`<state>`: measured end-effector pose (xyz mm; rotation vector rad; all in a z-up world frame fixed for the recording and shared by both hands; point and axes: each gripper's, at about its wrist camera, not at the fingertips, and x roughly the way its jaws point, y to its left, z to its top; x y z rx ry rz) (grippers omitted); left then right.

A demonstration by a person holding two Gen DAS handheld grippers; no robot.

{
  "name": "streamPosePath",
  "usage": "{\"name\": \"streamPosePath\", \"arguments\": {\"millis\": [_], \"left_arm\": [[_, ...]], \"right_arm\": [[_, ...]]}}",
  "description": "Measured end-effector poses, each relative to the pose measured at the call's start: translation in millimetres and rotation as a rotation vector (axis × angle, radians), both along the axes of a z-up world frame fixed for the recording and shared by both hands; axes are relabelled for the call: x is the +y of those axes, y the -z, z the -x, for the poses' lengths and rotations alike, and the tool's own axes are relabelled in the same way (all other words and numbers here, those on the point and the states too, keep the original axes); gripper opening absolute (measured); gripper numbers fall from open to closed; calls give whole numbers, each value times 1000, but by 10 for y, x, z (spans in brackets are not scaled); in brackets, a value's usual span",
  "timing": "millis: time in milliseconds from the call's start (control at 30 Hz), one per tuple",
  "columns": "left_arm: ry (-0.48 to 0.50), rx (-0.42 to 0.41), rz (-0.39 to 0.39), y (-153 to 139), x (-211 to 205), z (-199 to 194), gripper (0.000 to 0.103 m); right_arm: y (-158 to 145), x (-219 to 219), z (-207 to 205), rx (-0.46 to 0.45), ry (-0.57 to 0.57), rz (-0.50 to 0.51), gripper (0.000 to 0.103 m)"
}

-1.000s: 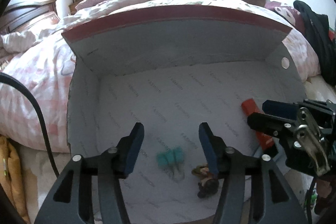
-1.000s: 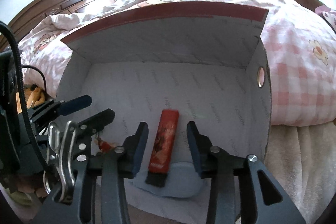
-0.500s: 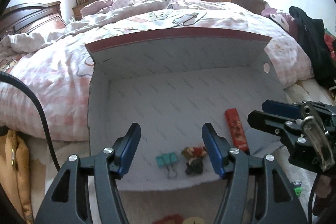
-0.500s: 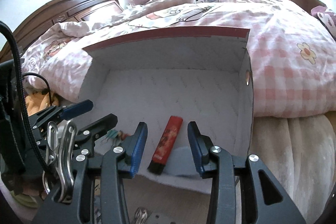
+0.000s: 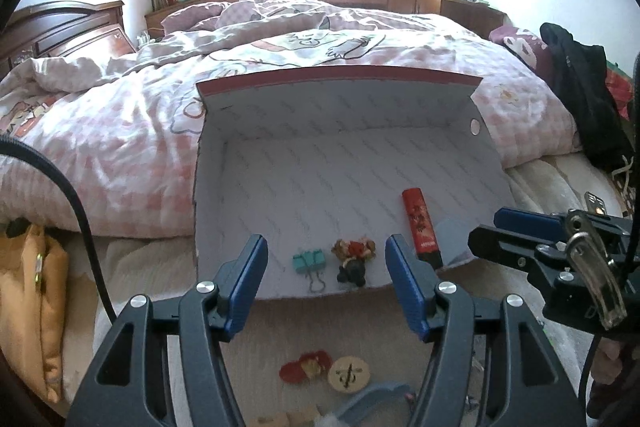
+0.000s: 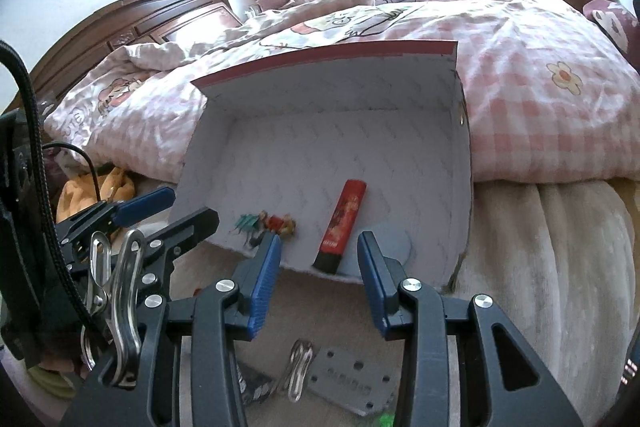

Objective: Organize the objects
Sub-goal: 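Withdraw both grippers from the box toward the remaining items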

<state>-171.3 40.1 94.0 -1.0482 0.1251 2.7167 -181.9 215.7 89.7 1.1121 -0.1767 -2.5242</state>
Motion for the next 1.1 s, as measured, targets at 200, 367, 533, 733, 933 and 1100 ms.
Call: {"name": "streamPosePath", "arguments": {"millis": [200,367,533,733,933,1100], "left_arm": [[-1,-4,-5,-8,-41,-250,62],[0,-10,-7,-4,-72,-465,62],[-5,-9,-12,-7,-115,-634,62],[-8,-11,-13,0,-157,-797,62],[-10,-27,-19,52,-173,-941,62],[-7,-37,-19,110,-178,-1055,62]], "right_arm": [[0,19,-214,-11,3,9,41],[15,53,-378,-21,6,13,41],[51,79,-520,-33,9,14,41],[106,99,-690,-50,9,4,41],[161,84,-804,-71,3,11,41],[188,50,-903,-77,-10,5,41]]}}
